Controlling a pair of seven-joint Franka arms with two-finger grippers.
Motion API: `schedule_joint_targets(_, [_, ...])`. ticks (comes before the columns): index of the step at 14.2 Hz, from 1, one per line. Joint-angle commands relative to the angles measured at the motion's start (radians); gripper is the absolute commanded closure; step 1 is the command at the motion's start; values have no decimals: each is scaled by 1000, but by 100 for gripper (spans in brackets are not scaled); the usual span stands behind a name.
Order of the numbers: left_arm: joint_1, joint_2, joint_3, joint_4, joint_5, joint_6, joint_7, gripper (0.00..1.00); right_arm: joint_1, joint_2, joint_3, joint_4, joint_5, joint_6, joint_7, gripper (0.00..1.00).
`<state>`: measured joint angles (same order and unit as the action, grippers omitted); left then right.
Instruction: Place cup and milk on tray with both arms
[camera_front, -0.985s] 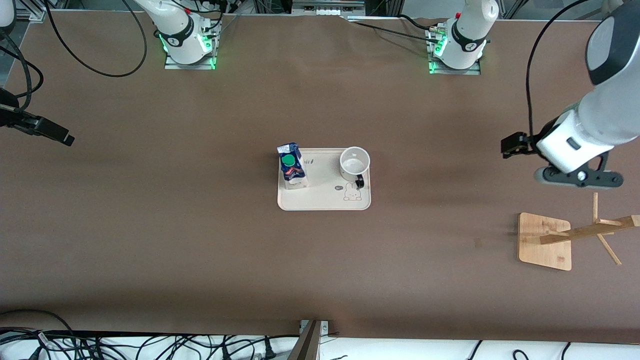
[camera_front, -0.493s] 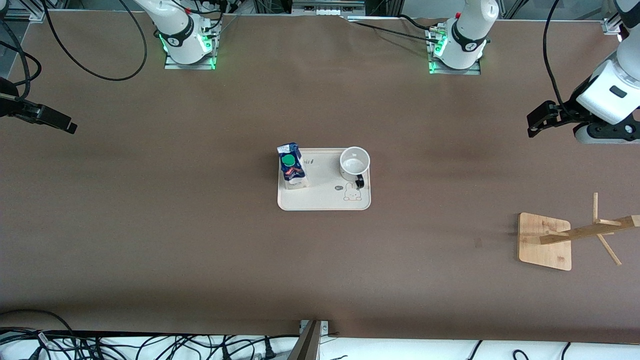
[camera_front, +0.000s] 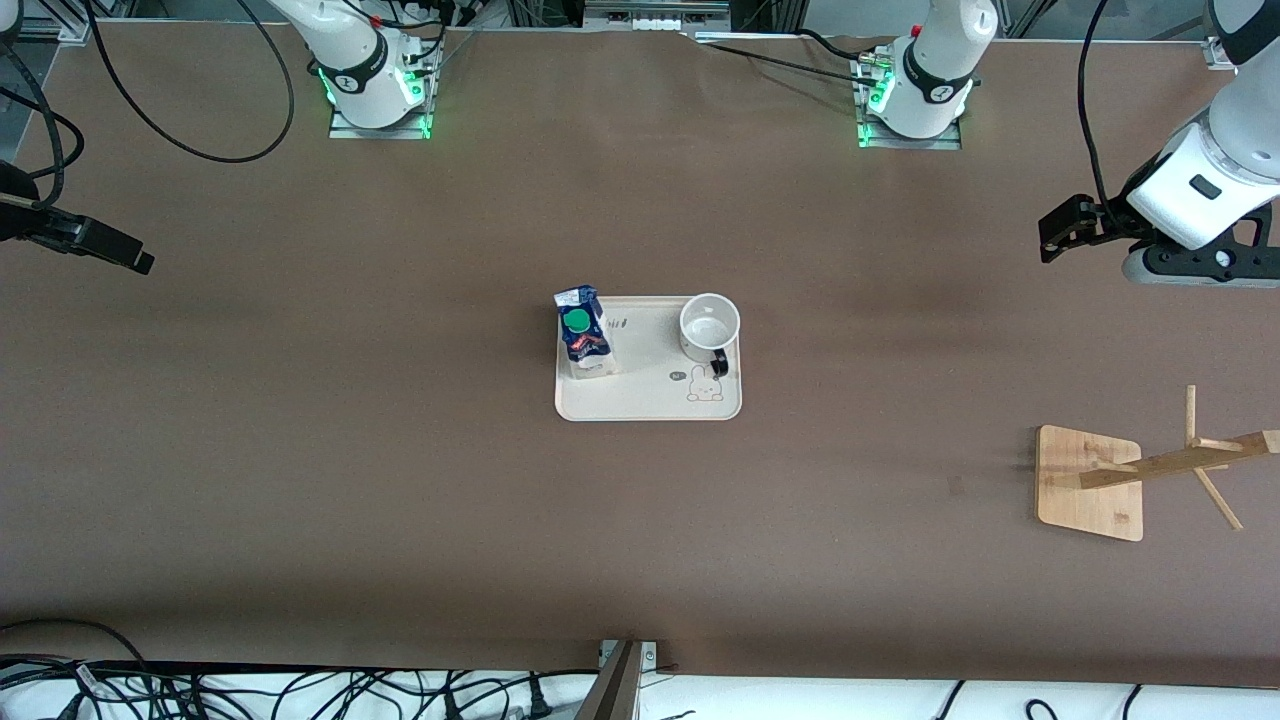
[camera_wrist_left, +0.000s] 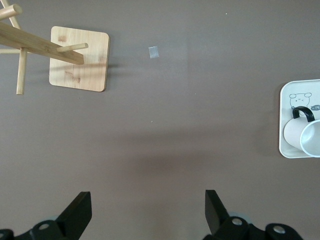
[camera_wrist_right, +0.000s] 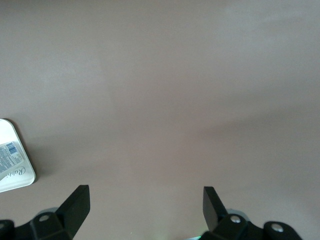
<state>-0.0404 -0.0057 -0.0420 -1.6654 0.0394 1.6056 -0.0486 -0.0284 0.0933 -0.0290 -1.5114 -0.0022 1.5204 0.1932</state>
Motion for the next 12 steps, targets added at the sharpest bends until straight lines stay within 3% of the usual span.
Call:
schedule_joint_targets(1, [7, 24, 5, 45, 10, -24, 35, 0, 8, -10, -6, -12, -18, 12, 0, 0])
schedule_joint_targets(12, [7, 32, 4, 66, 17, -35, 26, 0, 36, -6, -8, -10, -47, 43, -80, 0])
